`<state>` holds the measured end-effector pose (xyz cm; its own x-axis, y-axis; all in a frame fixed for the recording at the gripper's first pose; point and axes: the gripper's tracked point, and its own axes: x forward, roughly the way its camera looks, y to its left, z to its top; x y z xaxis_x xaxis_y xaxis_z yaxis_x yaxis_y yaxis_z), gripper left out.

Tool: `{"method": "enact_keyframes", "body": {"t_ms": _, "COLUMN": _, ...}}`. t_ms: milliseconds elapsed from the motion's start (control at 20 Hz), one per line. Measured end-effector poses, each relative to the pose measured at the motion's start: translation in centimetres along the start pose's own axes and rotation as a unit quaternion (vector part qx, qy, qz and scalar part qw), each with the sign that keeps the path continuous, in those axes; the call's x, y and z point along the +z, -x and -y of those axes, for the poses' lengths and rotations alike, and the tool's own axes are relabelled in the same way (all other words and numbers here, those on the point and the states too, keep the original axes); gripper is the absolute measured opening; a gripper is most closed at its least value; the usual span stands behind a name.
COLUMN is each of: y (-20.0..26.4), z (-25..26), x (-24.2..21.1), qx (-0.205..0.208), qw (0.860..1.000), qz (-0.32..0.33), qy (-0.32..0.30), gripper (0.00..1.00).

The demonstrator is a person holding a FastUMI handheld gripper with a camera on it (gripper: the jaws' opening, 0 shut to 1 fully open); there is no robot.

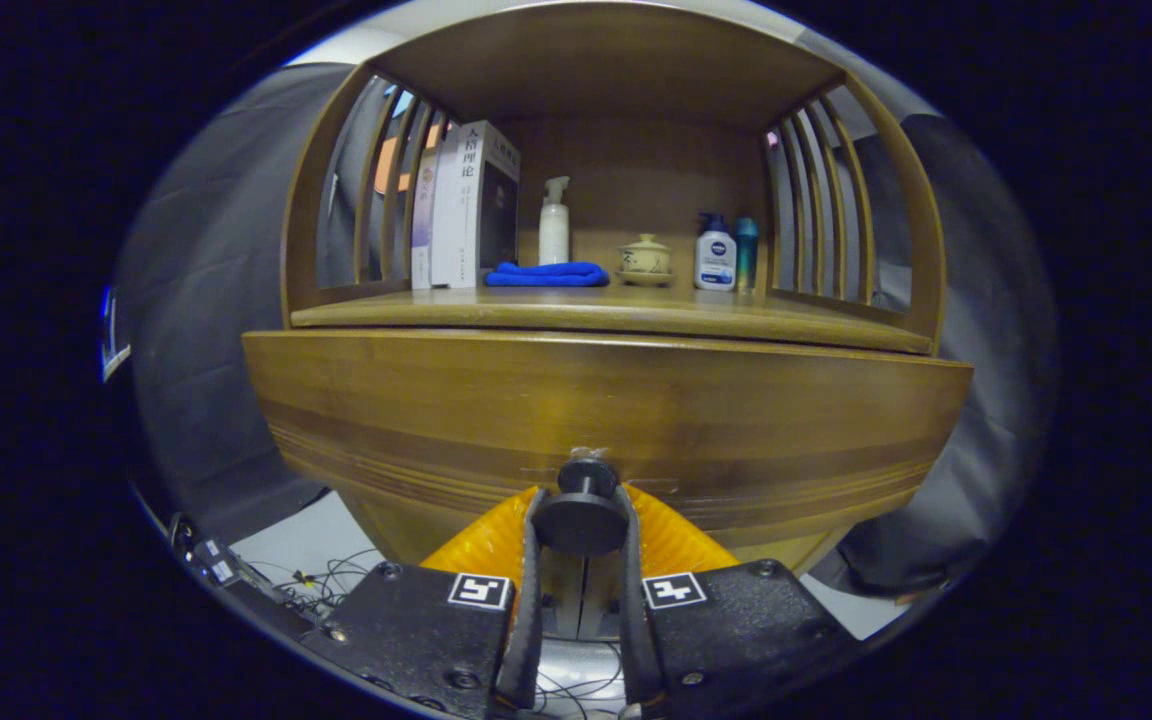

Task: Pull open the drawer, take out the items inside it, and place them on the countertop above the cabinet.

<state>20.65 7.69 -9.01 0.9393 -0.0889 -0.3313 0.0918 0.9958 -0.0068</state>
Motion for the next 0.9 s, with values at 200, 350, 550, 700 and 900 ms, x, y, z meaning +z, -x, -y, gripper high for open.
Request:
{"method": "enact_keyframes", "body": {"t_ms": 200, "y": 2.3, "z": -0.3, "x": -0.9, "qx": 0.002, "qw": 1.0, "qz": 0.003, "qy": 0.002, "gripper": 0.36}}
{"method": "enact_keyframes", "body": {"t_ms": 350, "y": 4.1, "z": -0.6, "x": -1.5, "qx": 0.008, "qw": 1.0, "qz": 0.005, "qy": 0.0, "gripper": 0.35}}
{"method": "enact_keyframes", "body": {"t_ms": 550, "y": 6.1, "z": -0.9, "x": -2.3, "qx": 0.011, "qw": 1.0, "qz": 0.004, "qy": -0.003, "gripper": 0.35}}
{"method": "enact_keyframes", "body": {"t_ms": 700, "y": 7.5, "z": -1.3, "x": -3.1, "qx": 0.021, "qw": 1.0, "qz": -0.002, "qy": -0.011, "gripper": 0.35}}
{"method": "enact_keyframes", "body": {"t_ms": 900, "y": 9.1, "z": -1.5, "x": -3.8, "qx": 0.02, "qw": 1.0, "qz": -0.002, "qy": -0.009, "gripper": 0.35}}
